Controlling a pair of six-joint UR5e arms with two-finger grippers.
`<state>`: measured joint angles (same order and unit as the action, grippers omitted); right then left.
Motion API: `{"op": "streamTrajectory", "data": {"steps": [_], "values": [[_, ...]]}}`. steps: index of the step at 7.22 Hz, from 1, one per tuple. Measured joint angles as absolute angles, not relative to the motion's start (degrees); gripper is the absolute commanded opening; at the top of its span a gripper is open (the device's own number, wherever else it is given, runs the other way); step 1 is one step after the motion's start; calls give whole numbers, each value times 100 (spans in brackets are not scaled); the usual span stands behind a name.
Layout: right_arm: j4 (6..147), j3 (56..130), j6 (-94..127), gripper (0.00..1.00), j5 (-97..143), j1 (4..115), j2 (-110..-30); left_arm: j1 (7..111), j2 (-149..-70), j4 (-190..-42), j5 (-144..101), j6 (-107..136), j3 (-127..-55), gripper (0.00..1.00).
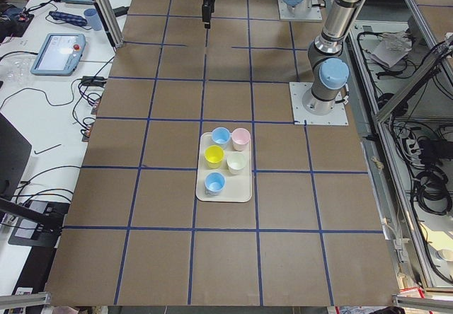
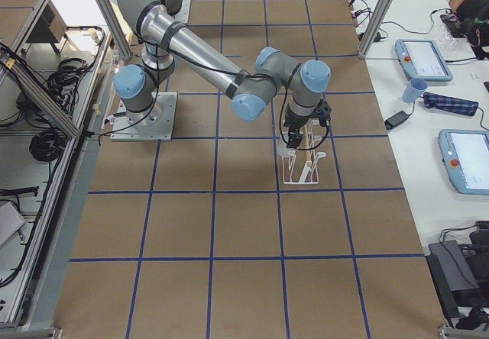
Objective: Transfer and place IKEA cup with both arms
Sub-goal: 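Lower the right gripper and close it on the white cup's base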
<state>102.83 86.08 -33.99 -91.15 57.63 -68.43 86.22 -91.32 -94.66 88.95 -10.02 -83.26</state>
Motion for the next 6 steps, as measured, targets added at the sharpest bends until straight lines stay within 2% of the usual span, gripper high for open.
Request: {"op": "streamTrajectory", "data": {"steps": [6], "values": [[10439, 8639, -3364, 87, -9103, 5796, -6756, 8622, -9131, -9466, 8894, -996, -8332, 100]]}}
